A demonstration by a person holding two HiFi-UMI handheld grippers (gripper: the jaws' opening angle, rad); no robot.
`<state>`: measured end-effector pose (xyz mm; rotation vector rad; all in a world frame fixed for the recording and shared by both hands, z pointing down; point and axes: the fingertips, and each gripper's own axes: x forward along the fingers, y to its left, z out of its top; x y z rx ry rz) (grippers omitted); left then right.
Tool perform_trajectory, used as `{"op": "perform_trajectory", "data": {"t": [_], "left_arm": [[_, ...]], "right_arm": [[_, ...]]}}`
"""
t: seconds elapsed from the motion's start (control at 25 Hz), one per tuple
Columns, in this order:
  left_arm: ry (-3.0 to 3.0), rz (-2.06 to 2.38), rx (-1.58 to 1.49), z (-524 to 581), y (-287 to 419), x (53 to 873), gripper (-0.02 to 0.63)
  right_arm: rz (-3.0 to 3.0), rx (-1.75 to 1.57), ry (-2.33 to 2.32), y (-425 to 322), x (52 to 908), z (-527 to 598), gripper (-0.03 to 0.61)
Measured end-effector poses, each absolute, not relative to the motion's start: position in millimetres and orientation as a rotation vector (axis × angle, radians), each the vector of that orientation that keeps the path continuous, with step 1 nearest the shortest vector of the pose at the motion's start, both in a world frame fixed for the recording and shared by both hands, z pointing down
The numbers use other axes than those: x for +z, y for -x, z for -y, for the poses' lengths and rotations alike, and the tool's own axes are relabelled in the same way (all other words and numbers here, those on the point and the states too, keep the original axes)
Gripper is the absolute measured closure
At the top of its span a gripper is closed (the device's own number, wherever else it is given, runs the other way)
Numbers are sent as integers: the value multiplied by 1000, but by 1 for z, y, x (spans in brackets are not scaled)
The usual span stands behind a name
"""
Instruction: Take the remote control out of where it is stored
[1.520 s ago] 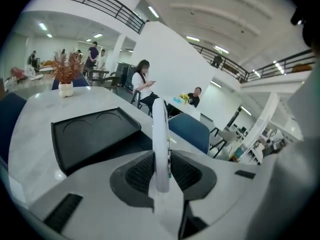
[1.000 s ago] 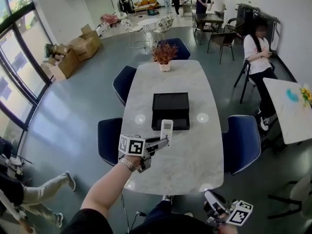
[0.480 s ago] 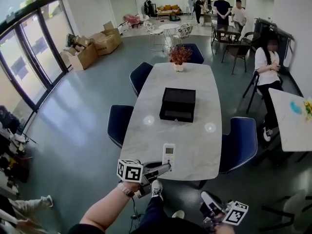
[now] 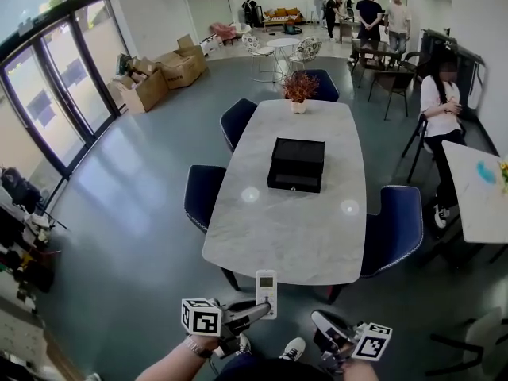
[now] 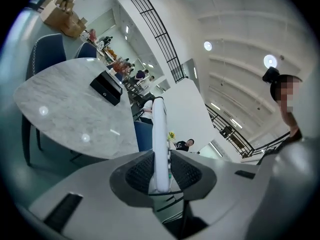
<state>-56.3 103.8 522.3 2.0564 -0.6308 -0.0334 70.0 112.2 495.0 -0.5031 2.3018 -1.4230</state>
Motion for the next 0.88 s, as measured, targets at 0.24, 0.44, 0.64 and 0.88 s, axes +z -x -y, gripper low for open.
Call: {"op": "perform_trajectory", "data": {"t": [0.24, 0.44, 0.64, 0.88], "left_arm": [[-2018, 625, -108, -135, 67, 521, 506], [-2029, 583, -132, -149, 78, 517, 506], [-2030, 534, -103, -162, 92, 511, 506], [-2054, 462, -80, -172, 113, 505, 506]], "right_arm": [[-2332, -1468, 402, -28, 493, -127, 571], [-2334, -1498, 353, 1, 487, -140, 571], [-2346, -1486, 423, 19, 485, -148, 571], [-2306, -1477, 473, 42, 479, -161, 571]]}}
